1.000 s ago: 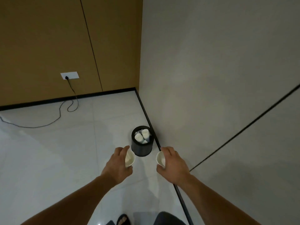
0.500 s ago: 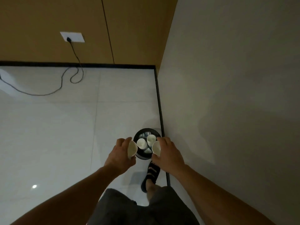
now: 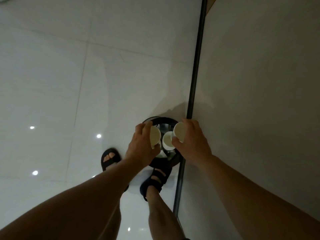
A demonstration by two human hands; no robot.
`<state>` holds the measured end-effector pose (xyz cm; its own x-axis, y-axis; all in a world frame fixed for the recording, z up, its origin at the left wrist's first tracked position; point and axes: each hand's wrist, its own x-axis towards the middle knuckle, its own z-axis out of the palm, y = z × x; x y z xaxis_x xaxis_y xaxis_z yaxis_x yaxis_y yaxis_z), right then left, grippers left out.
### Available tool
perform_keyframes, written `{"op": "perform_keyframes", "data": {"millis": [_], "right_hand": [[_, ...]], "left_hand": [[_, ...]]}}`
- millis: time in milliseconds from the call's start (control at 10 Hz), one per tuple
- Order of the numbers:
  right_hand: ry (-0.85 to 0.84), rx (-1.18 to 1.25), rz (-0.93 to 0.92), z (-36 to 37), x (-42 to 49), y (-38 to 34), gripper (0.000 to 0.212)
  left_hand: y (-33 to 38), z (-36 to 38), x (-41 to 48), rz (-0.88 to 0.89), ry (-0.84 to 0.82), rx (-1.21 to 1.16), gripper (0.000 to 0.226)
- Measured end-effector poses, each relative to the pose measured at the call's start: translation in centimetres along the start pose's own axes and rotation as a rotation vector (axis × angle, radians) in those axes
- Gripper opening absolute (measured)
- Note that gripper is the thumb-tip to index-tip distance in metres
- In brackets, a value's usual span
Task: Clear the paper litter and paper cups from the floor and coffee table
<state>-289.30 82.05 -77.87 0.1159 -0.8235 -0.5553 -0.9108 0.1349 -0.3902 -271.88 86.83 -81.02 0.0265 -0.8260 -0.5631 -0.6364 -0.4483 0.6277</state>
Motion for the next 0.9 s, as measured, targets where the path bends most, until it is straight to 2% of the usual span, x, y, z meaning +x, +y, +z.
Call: {"op": "perform_keyframes", "data": {"millis": [200, 300, 500, 700, 800, 900], "right_hand": [[-0.071, -0.029, -0.044, 7.3, 4.2, 3.3, 0.071], [-0.091, -0.149, -0.114, 9.5, 4.0, 4.8, 0.074], [-0.15, -0.393, -0.187, 11.6, 3.2, 7.2, 0.101], [-0.216, -0.443, -0.108, 11.9, 3.4, 6.6, 0.113], [-0.183, -0.389, -0.08, 10.0, 2.0, 4.4, 0.108], [-0.11, -0.346, -0.103, 7.2, 0.0, 2.0, 0.1]], "left_hand": [[-5.8, 6.1, 2.5, -0.036, -0.014, 0.084, 0.092], [-6.7, 8.5, 2.3, 0.07, 0.033, 0.223, 0.091], [-8.9, 10.8, 2.4, 0.086, -0.015, 0.506, 0.096], [-9.0, 10.4, 2.6, 0.065, -0.101, 0.589, 0.1], [-7.7, 7.8, 1.8, 0.065, -0.135, 0.554, 0.1], [-6.2, 3.4, 0.2, 0.094, -0.055, 0.54, 0.088]]}}
